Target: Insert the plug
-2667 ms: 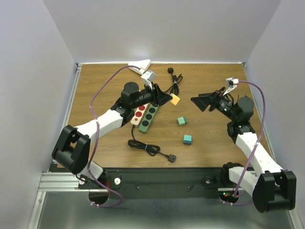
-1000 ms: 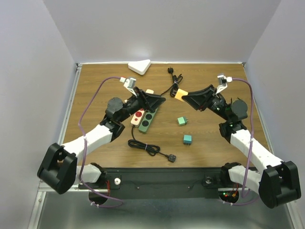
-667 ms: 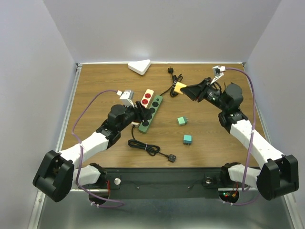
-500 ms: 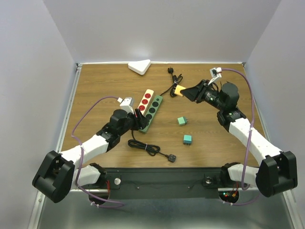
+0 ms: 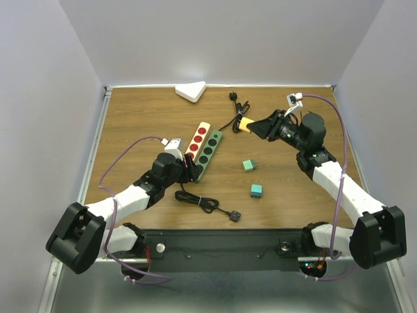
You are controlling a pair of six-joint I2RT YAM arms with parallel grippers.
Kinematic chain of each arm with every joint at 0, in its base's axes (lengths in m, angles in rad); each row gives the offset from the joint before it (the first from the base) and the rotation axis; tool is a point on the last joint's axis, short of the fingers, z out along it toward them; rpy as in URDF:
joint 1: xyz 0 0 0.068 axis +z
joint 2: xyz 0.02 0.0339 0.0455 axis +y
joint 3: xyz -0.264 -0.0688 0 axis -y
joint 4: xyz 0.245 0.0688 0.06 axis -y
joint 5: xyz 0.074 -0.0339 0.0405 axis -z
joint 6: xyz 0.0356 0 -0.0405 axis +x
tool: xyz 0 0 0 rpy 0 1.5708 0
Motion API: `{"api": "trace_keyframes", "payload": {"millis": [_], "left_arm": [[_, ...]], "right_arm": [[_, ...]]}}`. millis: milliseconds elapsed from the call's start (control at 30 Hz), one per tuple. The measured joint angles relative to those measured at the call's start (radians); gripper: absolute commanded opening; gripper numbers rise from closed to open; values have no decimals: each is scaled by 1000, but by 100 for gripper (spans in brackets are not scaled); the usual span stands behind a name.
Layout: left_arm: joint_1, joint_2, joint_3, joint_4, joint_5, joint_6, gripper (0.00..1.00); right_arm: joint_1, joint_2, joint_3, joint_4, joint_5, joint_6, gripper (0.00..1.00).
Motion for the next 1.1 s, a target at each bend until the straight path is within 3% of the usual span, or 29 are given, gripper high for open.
{"api": "trace_keyframes", "payload": {"millis": [267,733,1100], "left_arm": [[-12,69,-5,2,-31,0,60],[-43,50,-51,22,-156,-9,61],[-95,143,-53,107,-147,-11,61]], "right_arm": [[0,0,-2,0,0,3,1],[0,0,-2,-2,-8,4,0],[0,5,-2,-8,-10,5,0]]}}
